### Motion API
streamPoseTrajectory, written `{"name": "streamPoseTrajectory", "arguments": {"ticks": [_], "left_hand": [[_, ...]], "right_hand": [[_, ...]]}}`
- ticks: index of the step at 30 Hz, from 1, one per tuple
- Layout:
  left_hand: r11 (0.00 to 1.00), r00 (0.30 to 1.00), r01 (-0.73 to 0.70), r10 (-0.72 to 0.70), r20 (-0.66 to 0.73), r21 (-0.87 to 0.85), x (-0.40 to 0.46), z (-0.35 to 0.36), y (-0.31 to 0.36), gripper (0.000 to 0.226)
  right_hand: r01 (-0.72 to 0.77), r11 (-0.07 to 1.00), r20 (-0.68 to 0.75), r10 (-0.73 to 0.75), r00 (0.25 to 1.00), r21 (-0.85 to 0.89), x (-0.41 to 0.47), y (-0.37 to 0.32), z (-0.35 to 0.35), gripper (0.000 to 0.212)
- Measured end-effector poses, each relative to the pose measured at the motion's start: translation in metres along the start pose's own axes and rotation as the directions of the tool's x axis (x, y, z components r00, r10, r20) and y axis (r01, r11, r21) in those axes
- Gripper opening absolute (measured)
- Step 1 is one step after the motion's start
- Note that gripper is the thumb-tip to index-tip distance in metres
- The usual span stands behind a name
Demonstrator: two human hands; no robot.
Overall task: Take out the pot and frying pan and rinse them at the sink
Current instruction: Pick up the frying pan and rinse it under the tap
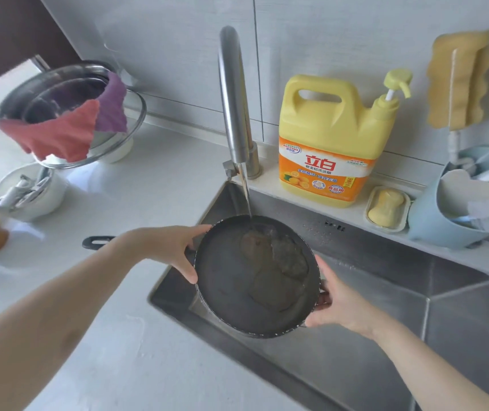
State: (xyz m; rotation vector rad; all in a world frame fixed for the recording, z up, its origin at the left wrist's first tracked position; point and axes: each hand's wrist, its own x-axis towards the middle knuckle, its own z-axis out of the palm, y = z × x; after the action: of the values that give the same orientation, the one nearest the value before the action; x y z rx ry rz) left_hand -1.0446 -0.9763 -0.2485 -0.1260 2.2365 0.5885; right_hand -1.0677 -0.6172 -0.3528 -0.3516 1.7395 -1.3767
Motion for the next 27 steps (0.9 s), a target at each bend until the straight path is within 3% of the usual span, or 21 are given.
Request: {"name": "streamPoseTrajectory", "arguments": {"ticks": [3, 8, 11, 15, 18, 22, 24, 27], "left_hand": [[0.996, 0.995, 0.050, -0.043, -0.093, 0.077, -0.013, -0.012, 0.000, 0.113], [0.992, 0.949, 0.037, 0.004, -0.315, 0.122, -0.026, -0.014, -0.004, 0.120], [0.999, 0.905, -0.026, 0.034, -0.423, 0.025, -0.021, -0.003, -0.008, 0.122], [0.942, 0.870, -0.267, 0.146, -0.471, -0.201, -0.006, 0.018, -0.001, 0.124], [0.887, 0.889, -0.365, 0.241, -0.388, -0.284, 0.004, 0.025, 0.010, 0.124], [0.896, 0.955, -0.290, 0.246, -0.168, -0.336, 0.002, 0.014, 0.014, 0.113], [0.927, 0.968, -0.248, 0.246, -0.043, -0.280, -0.005, 0.000, 0.013, 0.109], [0.974, 0.982, -0.172, 0.181, 0.051, -0.149, -0.018, -0.025, 0.013, 0.105]], "right_hand": [[0.044, 0.999, -0.069, -0.045, 0.997, -0.016, 0.003, -0.006, 0.013, 0.127], [0.080, 0.989, -0.191, -0.103, 0.976, -0.127, 0.005, -0.028, 0.016, 0.140], [0.059, 0.939, -0.288, -0.162, 0.944, -0.338, -0.001, -0.062, -0.002, 0.146], [0.071, 0.835, -0.227, -0.229, 0.947, -0.545, -0.023, -0.115, -0.033, 0.147], [0.011, 0.796, -0.181, -0.151, 0.972, -0.605, -0.043, -0.147, -0.050, 0.146], [0.023, 0.868, -0.156, -0.116, 0.981, -0.497, -0.061, -0.155, -0.053, 0.125], [0.069, 0.927, -0.111, -0.118, 0.987, -0.368, -0.062, -0.143, -0.046, 0.117], [0.041, 0.956, -0.107, -0.074, 0.991, -0.290, -0.051, -0.104, -0.030, 0.126]]}}
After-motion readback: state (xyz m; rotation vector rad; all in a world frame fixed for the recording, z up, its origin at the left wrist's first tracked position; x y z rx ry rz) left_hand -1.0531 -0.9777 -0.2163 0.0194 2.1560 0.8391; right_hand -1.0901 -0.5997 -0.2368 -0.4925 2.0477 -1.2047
